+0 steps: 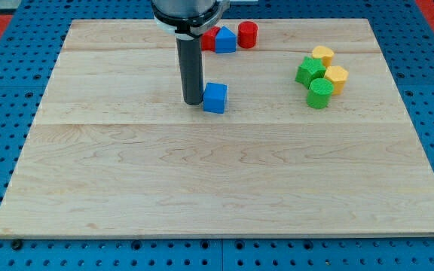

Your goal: Push blue cube towards top center

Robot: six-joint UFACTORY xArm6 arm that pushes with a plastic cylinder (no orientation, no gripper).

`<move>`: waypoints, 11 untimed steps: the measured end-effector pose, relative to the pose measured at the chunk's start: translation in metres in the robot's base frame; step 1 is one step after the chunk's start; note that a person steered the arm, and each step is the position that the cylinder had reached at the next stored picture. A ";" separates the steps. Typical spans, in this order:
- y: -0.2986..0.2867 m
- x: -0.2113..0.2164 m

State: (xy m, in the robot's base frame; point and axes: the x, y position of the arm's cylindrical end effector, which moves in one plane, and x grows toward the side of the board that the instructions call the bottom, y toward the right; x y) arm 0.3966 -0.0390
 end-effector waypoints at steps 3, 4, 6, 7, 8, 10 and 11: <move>0.047 0.078; 0.078 0.054; 0.029 0.002; 0.028 0.034; -0.026 0.026; -0.029 -0.055; -0.023 -0.036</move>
State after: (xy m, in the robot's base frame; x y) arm 0.3610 -0.0619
